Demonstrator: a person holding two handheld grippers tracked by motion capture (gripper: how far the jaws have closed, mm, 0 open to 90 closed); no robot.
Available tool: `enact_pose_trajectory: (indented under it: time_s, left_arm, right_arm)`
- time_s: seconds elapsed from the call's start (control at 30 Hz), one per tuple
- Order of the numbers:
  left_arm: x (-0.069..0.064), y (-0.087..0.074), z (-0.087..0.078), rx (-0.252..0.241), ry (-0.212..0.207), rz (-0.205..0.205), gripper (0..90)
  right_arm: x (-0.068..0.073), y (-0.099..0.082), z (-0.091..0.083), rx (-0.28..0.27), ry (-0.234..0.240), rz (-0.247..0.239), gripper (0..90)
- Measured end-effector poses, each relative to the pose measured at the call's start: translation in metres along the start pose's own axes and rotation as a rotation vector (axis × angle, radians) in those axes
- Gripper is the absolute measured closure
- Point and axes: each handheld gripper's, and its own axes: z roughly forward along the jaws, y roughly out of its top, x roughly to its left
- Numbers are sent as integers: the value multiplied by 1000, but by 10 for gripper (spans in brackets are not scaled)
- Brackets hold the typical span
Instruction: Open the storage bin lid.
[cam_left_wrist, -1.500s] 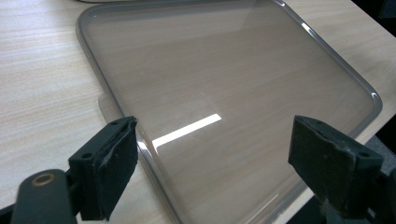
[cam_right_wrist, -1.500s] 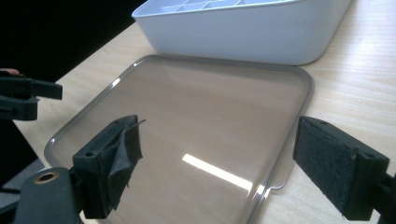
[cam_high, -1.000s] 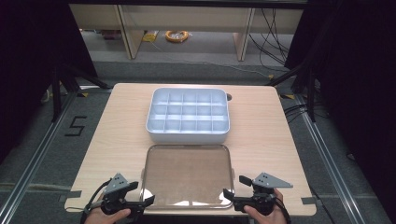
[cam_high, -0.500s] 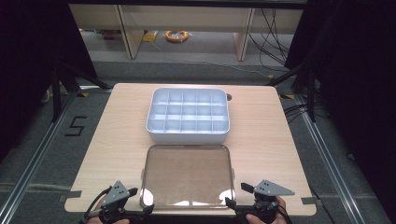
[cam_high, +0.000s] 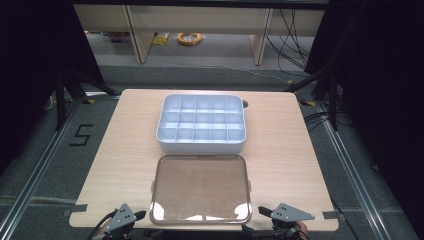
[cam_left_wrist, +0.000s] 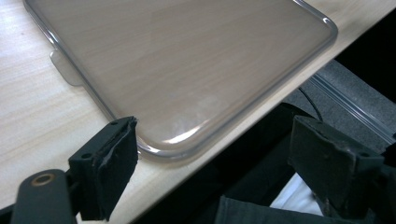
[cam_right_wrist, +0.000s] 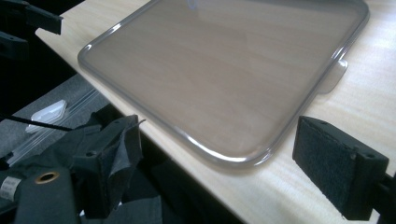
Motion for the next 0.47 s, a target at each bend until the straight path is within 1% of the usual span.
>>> enact_pose_trajectory:
  time_s: [0.03,0.07,0.1,0.13,0.17,0.2,0.23,0.27,0.33,0.37,0.4,0.43,0.47]
  left_arm:
    - [-1,-1,-1,4,4,-9,152]
    - [-1,-2,-1,-6,-1,2,152]
    - [-1,-2,-2,-3,4,2,152]
    - [-2,-3,-2,-18,13,-6,152]
    - [-2,-3,-3,0,7,-1,152]
    - [-2,-4,-3,0,10,4,152]
    - [-2,-5,-3,-8,14,8,152]
    - [-2,-4,-3,1,16,11,152]
    - [-2,-4,-3,2,13,9,152]
    - [-3,-5,-3,1,19,-7,152]
    - [-3,-5,-2,-9,20,8,152]
    - [-3,-4,-2,-6,18,10,152]
    - [-3,-5,-2,0,17,6,152]
  right_arm:
    - [0,-2,1,-5,5,13,162]
    - [2,-2,0,13,-5,8,162]
    - [5,-3,-1,21,-4,31,162]
    - [5,-5,-1,16,-3,22,163]
    - [6,-5,-2,22,-4,17,163]
    - [5,-6,-2,24,-7,-2,163]
    - [5,-7,-2,24,-16,-9,163]
    - [5,-7,-2,26,-20,-15,163]
    - [5,-7,-2,20,-12,-10,163]
    - [5,-7,-2,19,-12,-12,163]
    - [5,-7,-2,20,-13,-13,163]
    - [5,-8,-2,18,-1,-9,163]
    - [5,-8,-2,20,0,-9,163]
